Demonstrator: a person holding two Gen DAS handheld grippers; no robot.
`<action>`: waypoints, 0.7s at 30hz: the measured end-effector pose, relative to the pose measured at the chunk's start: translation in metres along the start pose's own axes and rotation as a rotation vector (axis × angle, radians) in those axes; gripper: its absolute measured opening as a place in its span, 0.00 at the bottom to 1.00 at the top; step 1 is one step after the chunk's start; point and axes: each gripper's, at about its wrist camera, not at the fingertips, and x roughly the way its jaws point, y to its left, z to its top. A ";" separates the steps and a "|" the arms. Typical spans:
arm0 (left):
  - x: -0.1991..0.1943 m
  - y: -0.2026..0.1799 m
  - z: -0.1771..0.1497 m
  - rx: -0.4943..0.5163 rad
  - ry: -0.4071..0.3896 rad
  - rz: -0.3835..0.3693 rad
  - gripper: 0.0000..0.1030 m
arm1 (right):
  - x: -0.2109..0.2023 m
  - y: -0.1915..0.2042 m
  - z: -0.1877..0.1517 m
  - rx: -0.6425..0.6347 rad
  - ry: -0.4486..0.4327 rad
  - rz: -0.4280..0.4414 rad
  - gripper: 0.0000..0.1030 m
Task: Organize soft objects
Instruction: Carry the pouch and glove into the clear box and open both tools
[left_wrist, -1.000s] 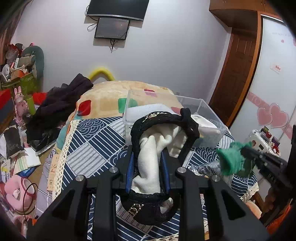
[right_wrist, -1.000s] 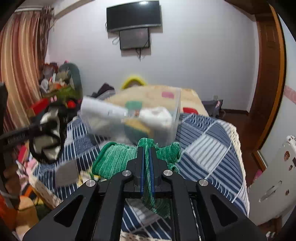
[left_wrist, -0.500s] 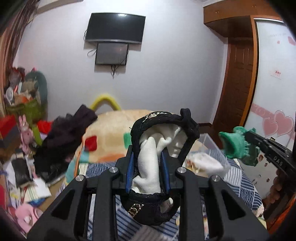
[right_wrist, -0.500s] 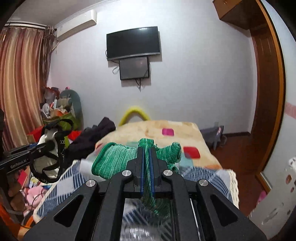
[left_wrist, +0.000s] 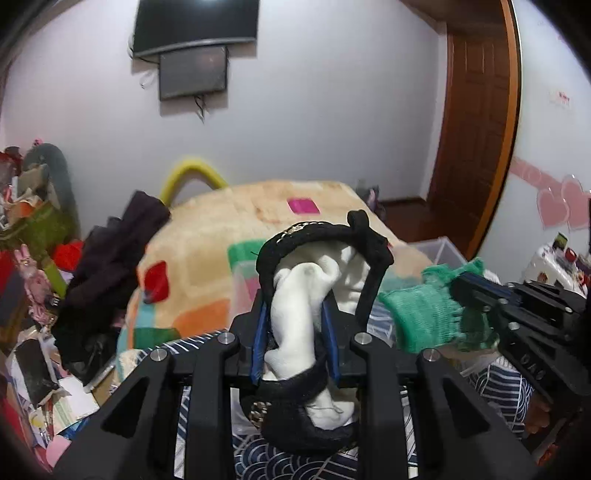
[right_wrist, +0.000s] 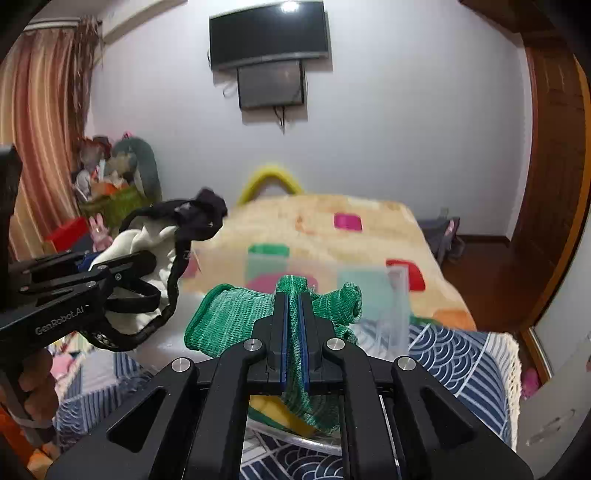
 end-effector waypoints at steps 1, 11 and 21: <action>0.003 -0.002 -0.001 0.005 0.010 -0.003 0.27 | 0.004 0.000 -0.003 -0.002 0.021 0.003 0.05; 0.008 0.003 -0.009 -0.062 0.095 -0.054 0.61 | 0.011 0.001 -0.006 -0.036 0.087 0.051 0.24; -0.063 -0.009 -0.002 -0.015 -0.056 0.005 0.91 | -0.038 0.002 0.012 -0.031 -0.046 0.045 0.59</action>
